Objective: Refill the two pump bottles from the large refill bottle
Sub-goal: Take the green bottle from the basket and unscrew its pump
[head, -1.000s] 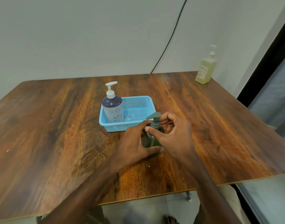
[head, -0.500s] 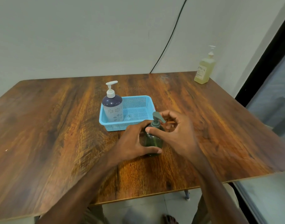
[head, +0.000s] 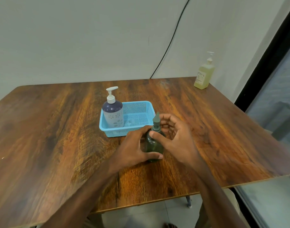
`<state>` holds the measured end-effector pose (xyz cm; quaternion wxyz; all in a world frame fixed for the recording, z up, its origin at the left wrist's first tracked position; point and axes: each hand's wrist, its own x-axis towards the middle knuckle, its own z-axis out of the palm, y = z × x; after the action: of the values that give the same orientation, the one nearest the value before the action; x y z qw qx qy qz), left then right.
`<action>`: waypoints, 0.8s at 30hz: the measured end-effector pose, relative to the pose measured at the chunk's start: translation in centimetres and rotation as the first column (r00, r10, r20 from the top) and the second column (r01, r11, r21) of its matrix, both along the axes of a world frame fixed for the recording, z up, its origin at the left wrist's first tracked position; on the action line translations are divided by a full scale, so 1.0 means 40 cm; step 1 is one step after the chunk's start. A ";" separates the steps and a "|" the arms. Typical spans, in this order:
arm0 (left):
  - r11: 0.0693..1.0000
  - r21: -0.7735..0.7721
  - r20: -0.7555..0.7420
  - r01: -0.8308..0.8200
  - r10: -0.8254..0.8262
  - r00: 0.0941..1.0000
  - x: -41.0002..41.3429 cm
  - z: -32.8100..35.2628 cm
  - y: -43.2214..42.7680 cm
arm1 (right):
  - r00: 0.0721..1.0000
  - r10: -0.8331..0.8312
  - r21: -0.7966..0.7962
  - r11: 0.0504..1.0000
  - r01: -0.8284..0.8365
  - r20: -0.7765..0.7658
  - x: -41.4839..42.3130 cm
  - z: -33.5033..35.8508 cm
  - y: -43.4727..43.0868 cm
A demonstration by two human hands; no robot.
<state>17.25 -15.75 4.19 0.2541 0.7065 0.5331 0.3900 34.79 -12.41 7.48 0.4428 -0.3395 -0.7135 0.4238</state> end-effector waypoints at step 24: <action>1.000 0.014 -0.008 -0.004 0.004 1.000 0.001 -0.004 0.003 | 0.999 0.022 -0.021 1.000 -0.021 0.043 0.021 0.006 0.008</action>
<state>17.29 -15.62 4.02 0.2461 0.7087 0.5330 0.3913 35.64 -12.11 7.72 0.4195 -0.3452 -0.7221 0.4283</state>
